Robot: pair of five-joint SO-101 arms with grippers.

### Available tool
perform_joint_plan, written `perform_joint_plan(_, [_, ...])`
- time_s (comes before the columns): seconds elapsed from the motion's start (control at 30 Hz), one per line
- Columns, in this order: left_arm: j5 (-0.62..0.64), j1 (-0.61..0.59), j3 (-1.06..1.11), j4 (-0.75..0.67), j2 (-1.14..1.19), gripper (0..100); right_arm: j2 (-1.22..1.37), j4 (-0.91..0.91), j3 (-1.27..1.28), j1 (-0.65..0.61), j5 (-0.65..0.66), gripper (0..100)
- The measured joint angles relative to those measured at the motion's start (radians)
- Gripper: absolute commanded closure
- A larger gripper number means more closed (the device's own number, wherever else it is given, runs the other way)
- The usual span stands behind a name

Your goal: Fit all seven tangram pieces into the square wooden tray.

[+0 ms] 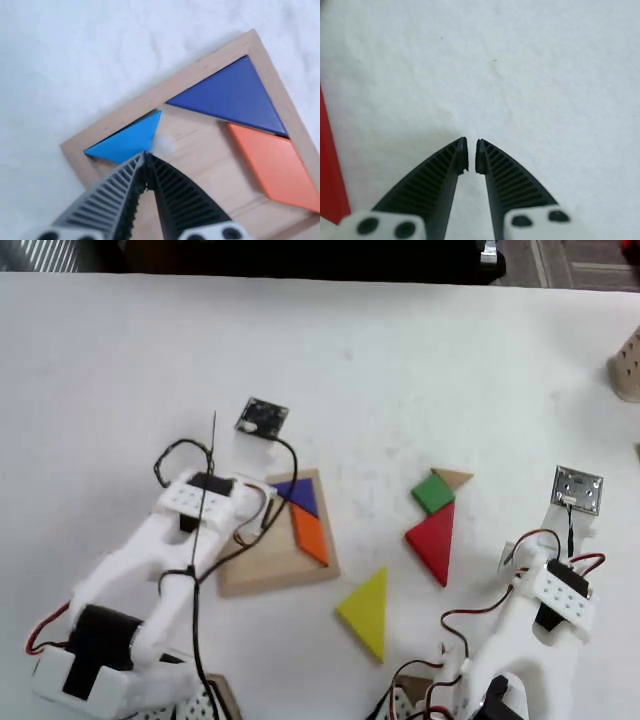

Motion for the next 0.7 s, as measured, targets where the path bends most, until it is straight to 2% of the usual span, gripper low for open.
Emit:
perform_joint_plan(0.17, [-0.074,0.038,0.025,0.008,-0.052,98,0.000,-0.020,0.002,0.000,0.000,96.4])
perform_joint_plan(0.37, [-0.091,0.032,0.089,0.009,-0.201,98,0.000,-0.020,0.014,-0.002,0.000,96.4])
perform_joint_plan(0.53, [-0.091,-0.017,0.092,0.009,-0.238,98,0.000,-0.118,0.083,0.025,0.043,96.4])
perform_joint_plan(0.7, [-0.091,-0.126,0.094,-0.017,-0.241,98,-0.002,-0.157,0.098,-0.021,0.120,96.4])
